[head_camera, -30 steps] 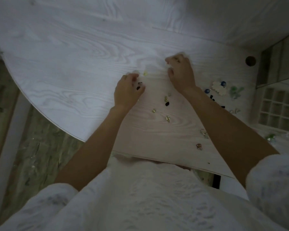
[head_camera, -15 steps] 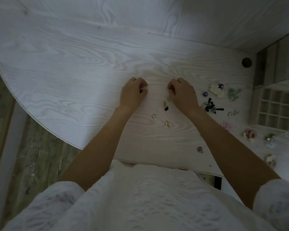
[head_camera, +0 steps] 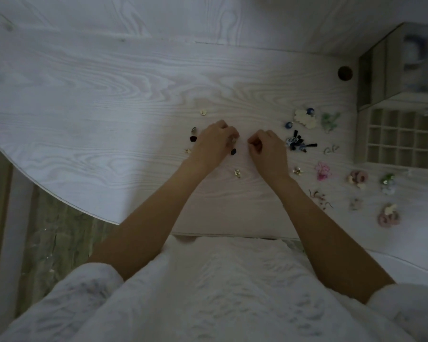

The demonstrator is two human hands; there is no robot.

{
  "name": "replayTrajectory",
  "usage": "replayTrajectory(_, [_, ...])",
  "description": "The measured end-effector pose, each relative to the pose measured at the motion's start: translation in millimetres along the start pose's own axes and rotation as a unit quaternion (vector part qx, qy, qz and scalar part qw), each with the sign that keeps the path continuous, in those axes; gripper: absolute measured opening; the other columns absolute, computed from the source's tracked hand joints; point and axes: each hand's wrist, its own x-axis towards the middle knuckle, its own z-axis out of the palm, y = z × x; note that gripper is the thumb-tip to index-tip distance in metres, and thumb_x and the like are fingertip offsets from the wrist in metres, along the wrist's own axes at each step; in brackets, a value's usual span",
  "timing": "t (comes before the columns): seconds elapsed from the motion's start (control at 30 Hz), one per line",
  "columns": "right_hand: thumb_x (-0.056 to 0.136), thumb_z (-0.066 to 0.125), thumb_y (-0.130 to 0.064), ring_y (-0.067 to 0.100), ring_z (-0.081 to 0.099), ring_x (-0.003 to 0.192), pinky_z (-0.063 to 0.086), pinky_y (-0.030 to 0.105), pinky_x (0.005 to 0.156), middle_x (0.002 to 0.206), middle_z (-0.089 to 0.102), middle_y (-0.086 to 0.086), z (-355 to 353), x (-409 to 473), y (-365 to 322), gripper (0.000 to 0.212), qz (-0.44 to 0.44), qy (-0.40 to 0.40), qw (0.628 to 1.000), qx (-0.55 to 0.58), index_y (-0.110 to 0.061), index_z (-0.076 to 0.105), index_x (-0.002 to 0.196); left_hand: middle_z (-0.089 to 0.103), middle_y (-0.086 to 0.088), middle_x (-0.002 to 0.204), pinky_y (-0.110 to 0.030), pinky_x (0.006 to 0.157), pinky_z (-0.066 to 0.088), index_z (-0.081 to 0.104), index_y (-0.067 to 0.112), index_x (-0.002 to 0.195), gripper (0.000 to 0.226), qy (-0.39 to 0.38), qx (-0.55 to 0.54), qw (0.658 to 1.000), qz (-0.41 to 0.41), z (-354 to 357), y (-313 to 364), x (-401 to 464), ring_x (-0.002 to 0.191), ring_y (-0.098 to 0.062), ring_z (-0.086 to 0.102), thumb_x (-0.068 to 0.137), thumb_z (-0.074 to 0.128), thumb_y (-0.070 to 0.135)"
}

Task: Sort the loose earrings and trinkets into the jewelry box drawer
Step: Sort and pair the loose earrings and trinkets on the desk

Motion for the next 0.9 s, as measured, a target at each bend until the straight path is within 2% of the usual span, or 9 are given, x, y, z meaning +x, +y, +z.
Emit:
replayTrajectory(0.1, [0.082,0.059,-0.004,0.016,0.051,0.075,0.038,0.024,0.068,0.089,0.060,0.012,-1,-3,1,0.007,0.002,-0.018,1.000,-0.009,-0.004,0.062,0.089,0.062,-0.013,0.098,-0.038,0.078,0.049,0.065,0.008,0.103,0.018,0.007,-0.004,1.000,-0.014,1,1,-2,0.085,-0.028,0.061,0.088,0.057,0.012])
replayTrajectory(0.2, [0.082,0.059,-0.003,0.017,0.053,0.075,0.039,0.024,0.068,0.090,0.059,0.012,-2,-7,2,0.008,-0.001,-0.023,1.000,-0.009,-0.004,0.062,0.089,0.063,-0.008,0.090,-0.033,0.075,0.051,0.061,0.009,0.101,0.017,0.022,-0.040,0.998,-0.039,3,-1,-6,0.078,-0.020,0.060,0.085,0.061,0.010])
replayTrajectory(0.33, [0.083,0.057,-0.003,0.014,0.051,0.074,0.039,0.023,0.067,0.090,0.059,0.011,-1,-15,3,0.008,-0.003,-0.013,1.000,-0.004,-0.004,0.062,0.089,0.062,0.004,0.080,-0.005,0.063,0.040,0.056,0.014,0.104,0.024,0.029,-0.147,0.979,-0.136,-1,-2,-7,0.071,-0.006,0.056,0.082,0.062,0.008])
replayTrajectory(0.37, [0.083,0.057,-0.003,0.016,0.052,0.075,0.039,0.024,0.067,0.090,0.059,0.011,-1,-16,4,0.007,-0.004,-0.012,1.000,-0.004,-0.004,0.061,0.089,0.061,0.004,0.080,-0.006,0.064,0.040,0.057,0.014,0.103,0.023,0.027,-0.154,0.977,-0.147,-3,-3,-7,0.071,-0.005,0.055,0.082,0.061,0.008])
replayTrajectory(0.5, [0.082,0.058,-0.002,0.019,0.054,0.075,0.042,0.026,0.066,0.090,0.059,0.012,0,-19,7,0.007,-0.010,-0.012,1.000,-0.003,-0.003,0.061,0.088,0.064,0.000,0.089,-0.026,0.082,0.047,0.065,0.014,0.097,0.015,0.019,-0.106,0.984,-0.141,-10,-10,-13,0.082,-0.014,0.058,0.084,0.059,0.009])
replayTrajectory(0.6, [0.082,0.057,-0.001,0.021,0.055,0.075,0.044,0.029,0.066,0.090,0.059,0.014,-1,-20,6,0.008,-0.015,-0.014,1.000,-0.001,-0.002,0.062,0.089,0.067,-0.003,0.093,-0.023,0.078,0.044,0.068,0.014,0.095,0.012,0.032,-0.061,0.989,-0.131,-10,-18,-24,0.082,-0.013,0.057,0.085,0.061,0.011])
replayTrajectory(0.7, [0.083,0.056,-0.001,0.023,0.056,0.077,0.044,0.030,0.067,0.090,0.059,0.015,-3,-20,5,0.009,-0.020,-0.017,1.000,-0.001,-0.001,0.062,0.089,0.067,-0.001,0.090,-0.023,0.076,0.046,0.067,0.015,0.093,0.010,0.052,-0.059,0.989,-0.127,-8,-24,-36,0.076,-0.009,0.055,0.085,0.062,0.012])
replayTrajectory(0.8, [0.083,0.056,-0.002,0.025,0.057,0.078,0.043,0.031,0.068,0.092,0.059,0.017,-4,-24,6,0.010,-0.033,-0.030,0.999,-0.011,-0.001,0.062,0.091,0.064,-0.002,0.090,-0.022,0.073,0.042,0.064,0.014,0.094,0.009,0.053,-0.055,0.989,-0.127,-4,-26,-47,0.076,-0.009,0.052,0.086,0.060,0.014])
replayTrajectory(0.9, [0.085,0.056,-0.003,0.026,0.057,0.076,0.046,0.034,0.068,0.091,0.059,0.017,-2,-33,7,0.010,-0.050,-0.035,0.998,-0.017,-0.001,0.062,0.093,0.063,-0.002,0.088,-0.025,0.072,0.046,0.065,0.013,0.091,0.007,0.088,-0.052,0.987,-0.126,1,-27,-58,0.075,-0.011,0.054,0.086,0.061,0.017])
